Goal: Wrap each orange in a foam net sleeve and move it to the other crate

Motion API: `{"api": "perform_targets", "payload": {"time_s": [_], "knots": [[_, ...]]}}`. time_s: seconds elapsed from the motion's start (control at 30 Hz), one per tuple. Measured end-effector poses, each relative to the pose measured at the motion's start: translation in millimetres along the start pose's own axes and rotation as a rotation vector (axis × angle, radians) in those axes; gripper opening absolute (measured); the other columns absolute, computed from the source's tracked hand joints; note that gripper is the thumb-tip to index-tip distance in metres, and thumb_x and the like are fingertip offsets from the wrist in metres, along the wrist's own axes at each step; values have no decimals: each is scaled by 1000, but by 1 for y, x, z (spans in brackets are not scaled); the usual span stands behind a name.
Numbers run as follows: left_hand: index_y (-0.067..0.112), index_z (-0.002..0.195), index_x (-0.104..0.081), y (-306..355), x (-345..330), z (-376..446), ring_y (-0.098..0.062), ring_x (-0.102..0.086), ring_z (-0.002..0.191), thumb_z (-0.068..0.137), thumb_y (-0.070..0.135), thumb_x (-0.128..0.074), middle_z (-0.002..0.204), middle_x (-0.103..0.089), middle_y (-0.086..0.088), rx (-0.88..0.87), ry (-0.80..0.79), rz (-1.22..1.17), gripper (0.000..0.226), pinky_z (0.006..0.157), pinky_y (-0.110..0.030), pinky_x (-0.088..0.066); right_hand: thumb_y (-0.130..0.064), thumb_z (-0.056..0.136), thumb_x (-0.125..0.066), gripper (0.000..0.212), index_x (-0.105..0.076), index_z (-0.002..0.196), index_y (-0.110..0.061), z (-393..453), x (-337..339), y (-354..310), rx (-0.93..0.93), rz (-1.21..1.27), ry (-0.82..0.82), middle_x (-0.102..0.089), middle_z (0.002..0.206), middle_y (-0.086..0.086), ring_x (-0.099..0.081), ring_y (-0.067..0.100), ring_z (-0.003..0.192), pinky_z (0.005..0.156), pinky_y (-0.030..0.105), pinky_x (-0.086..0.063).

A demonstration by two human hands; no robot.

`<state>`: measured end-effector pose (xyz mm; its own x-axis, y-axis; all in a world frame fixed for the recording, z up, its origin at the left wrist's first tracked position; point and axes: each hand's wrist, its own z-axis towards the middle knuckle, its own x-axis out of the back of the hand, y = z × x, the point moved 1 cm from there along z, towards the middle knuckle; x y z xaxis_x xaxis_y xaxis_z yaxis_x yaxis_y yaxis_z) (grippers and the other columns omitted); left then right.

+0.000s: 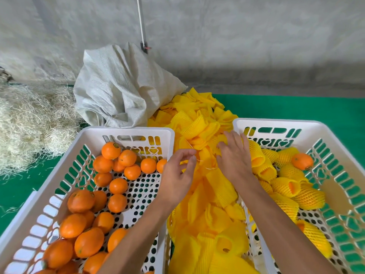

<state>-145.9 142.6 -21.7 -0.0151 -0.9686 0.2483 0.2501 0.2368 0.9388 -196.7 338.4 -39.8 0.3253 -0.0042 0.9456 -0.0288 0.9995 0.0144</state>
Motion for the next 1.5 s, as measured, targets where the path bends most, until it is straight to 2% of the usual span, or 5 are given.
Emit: {"api": "perform_targets", "payload": {"time_s": [0.27, 0.47, 0.77, 1.1, 1.5], "knots": [[32, 163, -18, -12, -5, 0, 3, -28, 150, 89, 39, -82, 164, -26, 20, 0, -83, 153, 98, 116, -21, -36, -36, 103, -59, 25, -62, 107, -12, -6, 25, -31, 149, 789, 322, -67, 111, -3, -64, 13, 99, 78, 35, -54], [36, 159, -25, -15, -1, 1, 32, -39, 120, 93, 40, -77, 131, -30, 64, 9, -94, 177, 84, 91, 4, -35, -39, 103, -54, 29, -65, 105, -12, -10, 26, -28, 158, 826, 433, -66, 82, -10, -54, 0, 68, 57, 24, -46], [28, 155, -37, -3, -1, -1, -11, -60, 127, 92, 46, -70, 141, -58, 12, -1, -92, 129, 74, 105, -47, -54, -22, 103, -55, 17, -61, 119, -17, 17, 25, 54, -204, 633, 729, -69, 111, 0, -65, 18, 96, 78, 31, -53], [34, 156, -32, -11, -5, 1, 20, -53, 113, 94, 48, -68, 120, -40, 61, -7, -141, 227, 73, 88, -17, -46, -24, 99, -58, 58, -37, 152, -18, -31, -57, 236, -597, 8, -338, -36, 159, 10, -29, 36, 148, 121, 55, -29], [43, 156, -28, -9, -2, 1, 10, -56, 116, 94, 59, -65, 142, -48, 33, 24, -153, 232, 74, 98, -22, -52, -28, 102, -52, 38, -52, 136, -10, -24, -52, 240, -417, -429, -295, -57, 130, 15, -51, 31, 122, 104, 45, -49]]}}
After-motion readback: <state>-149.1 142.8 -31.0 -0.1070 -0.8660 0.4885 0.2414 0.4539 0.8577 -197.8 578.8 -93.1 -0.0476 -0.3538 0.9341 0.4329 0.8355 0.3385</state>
